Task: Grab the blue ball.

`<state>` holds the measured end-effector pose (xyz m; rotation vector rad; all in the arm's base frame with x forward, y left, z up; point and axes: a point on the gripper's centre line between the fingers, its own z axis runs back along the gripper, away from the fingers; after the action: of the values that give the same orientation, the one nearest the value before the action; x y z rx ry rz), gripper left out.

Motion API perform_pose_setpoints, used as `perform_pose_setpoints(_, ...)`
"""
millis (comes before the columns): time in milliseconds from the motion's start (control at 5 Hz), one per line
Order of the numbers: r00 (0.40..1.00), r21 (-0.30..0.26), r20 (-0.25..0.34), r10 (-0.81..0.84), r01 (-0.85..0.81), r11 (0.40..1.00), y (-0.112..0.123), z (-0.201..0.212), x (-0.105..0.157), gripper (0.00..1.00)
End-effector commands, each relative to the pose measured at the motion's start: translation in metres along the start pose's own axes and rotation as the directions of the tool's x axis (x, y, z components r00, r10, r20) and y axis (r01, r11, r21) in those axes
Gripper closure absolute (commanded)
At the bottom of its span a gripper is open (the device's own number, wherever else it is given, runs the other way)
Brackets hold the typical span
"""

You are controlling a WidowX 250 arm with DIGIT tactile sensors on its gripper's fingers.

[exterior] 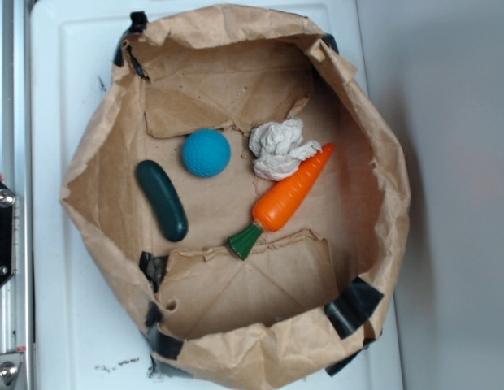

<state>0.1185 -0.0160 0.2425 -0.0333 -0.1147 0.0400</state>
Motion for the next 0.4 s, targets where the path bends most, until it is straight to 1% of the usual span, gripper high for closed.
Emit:
perform_pose_setpoints(0,1.0,0.0,0.0,0.0,0.0,1.0,0.0,0.0,0.0,0.0)
perform_pose_setpoints(200,0.999,-0.063,-0.013,-0.03,0.029,0.998,-0.009,-0.002,0.023,0.0)
